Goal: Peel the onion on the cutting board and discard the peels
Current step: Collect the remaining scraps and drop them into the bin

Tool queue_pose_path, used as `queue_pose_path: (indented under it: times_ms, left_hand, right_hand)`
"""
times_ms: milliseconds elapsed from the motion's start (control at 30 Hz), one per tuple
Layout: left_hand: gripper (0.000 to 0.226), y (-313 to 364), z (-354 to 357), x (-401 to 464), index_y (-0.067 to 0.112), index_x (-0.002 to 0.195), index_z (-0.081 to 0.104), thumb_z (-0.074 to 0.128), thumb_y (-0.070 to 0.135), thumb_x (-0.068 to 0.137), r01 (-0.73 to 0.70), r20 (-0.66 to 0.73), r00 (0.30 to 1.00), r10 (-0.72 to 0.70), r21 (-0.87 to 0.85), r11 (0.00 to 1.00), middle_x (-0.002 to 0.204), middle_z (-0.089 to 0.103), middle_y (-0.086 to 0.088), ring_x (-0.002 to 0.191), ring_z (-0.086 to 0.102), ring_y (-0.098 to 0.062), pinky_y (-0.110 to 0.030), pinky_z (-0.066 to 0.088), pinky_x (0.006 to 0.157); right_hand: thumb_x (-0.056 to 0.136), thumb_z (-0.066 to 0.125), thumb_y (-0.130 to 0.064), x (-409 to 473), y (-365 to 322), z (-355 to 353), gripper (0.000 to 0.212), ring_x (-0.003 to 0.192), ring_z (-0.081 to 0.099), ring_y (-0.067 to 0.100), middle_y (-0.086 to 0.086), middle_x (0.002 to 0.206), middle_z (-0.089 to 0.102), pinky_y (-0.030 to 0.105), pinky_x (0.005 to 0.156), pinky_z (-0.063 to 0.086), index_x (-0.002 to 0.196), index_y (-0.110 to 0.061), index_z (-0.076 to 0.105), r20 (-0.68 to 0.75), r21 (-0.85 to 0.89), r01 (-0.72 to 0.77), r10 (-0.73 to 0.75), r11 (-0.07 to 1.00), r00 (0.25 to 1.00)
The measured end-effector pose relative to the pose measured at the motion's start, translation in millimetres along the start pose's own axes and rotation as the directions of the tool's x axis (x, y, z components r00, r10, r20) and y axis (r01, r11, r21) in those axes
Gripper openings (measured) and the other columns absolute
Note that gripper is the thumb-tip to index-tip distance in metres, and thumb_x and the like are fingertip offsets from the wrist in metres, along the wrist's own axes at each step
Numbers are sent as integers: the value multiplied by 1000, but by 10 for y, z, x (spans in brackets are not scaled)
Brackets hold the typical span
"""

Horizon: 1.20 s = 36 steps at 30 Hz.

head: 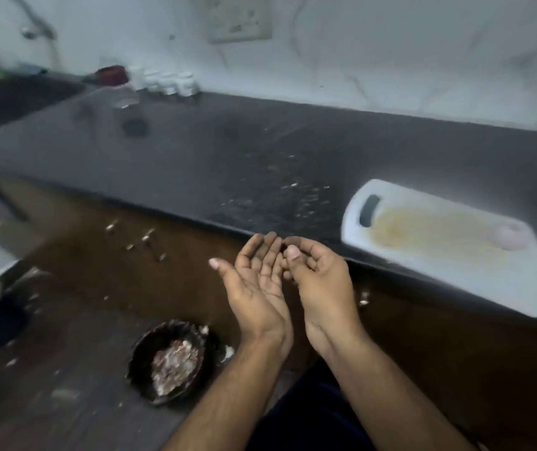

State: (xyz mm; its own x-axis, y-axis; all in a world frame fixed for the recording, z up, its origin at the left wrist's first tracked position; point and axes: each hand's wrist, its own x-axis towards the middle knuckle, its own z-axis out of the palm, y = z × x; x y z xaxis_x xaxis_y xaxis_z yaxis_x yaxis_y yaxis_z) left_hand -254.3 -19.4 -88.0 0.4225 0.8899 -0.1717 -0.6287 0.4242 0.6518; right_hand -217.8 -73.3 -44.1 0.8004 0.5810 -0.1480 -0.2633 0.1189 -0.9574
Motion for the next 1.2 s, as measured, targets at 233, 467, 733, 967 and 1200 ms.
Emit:
queue_pose_path:
  times_ms: [233,467,733,967,1200]
  left_hand:
    - [89,769,-1210,291,0,138,56,16,71,103,-150,-402,908,121,-40,988,137,65,-23,130,63,-32,-44,42,119]
    - [91,1284,-2033,597,3,153,42,11,72,103,-255,-612,773,167,-59,965,156,50,-19,147,46,-31,-39,32,121]
    - [89,1336,-2343,752,9,159,37,7,71,103,-268,-627,753,199,-16,963,160,48,-11,150,42,-24,-36,27,123]
    - [88,1232,-2072,690,10,154,45,6,70,103,-222,-509,835,210,37,974,154,55,-11,145,49,-22,-35,31,123]
    - [83,1069,-1448,422,13,150,50,5,66,105,-201,-323,920,223,101,974,151,59,-5,141,53,-16,-32,34,121]
  right_hand:
    - [106,49,-5,-61,875,1133,21,58,54,1,-2,72,61,12,54,50,98,-11,68,207,4,-381,372,924,905]
    - [96,58,10,27,1571,2019,29,98,69,13,13,109,74,14,80,53,122,0,66,299,-327,-332,430,885,852]
    - [101,54,2,141,1594,2203,30,104,68,3,9,123,72,4,77,51,128,-4,64,346,-461,-183,366,868,864]
    - [102,57,-5,101,1319,1984,21,106,72,9,4,113,76,12,83,55,117,-10,70,313,-370,-203,328,907,891]
    - [103,57,-12,-7,834,1471,24,101,72,0,-5,114,76,24,95,55,123,-17,69,266,-324,-112,204,939,942]
